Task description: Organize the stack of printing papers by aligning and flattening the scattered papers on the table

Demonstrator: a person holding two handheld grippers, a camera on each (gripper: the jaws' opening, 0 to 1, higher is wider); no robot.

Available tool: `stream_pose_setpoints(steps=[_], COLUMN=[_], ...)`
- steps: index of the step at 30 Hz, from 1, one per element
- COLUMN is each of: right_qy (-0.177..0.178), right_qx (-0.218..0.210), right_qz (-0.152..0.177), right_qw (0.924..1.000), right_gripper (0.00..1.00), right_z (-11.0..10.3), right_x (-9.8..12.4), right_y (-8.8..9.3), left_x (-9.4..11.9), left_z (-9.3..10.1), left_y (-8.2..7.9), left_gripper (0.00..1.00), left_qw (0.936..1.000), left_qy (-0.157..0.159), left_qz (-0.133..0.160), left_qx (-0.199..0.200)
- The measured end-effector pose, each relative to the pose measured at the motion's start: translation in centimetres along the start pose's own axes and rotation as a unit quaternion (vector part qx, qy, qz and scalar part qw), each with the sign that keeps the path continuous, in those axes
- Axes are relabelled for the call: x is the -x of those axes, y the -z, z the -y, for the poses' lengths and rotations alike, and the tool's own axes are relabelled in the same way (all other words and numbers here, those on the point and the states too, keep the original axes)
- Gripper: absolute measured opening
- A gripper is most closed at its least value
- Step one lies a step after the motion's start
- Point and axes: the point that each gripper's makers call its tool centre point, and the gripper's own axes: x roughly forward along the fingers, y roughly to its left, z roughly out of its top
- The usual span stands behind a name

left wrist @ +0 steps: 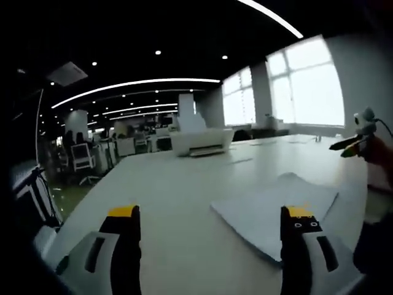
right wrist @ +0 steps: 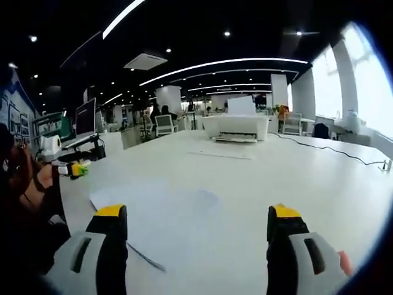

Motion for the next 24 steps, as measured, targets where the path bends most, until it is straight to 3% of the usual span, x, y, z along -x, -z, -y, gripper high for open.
stream_pose_setpoints(steps=[4, 12, 24], right_qy=[0.002, 0.003, 0.014], right_qx=[-0.002, 0.000, 0.006], right_qz=[-0.011, -0.030, -0.032], right_qw=[0.9999, 0.9995, 0.9994], right_gripper=[0.90, 0.90, 0.90], right_z=[0.0, -0.2, -0.1], right_x=[0.9, 2.9, 5.8], right_y=[0.6, 1.2, 0.7], left_x=[0.7, 3.4, 6.5], left_z=[-0.2, 0.4, 2.3], left_y=[0.4, -0.6, -2.2], left_gripper=[0.97, 0.97, 0.97], left_qw=[1.0000, 1.0000, 0.9997], left_qy=[-0.003, -0.005, 0.008], left_qz=[-0.007, 0.004, 0.001], left_qx=[0.002, -0.003, -0.023])
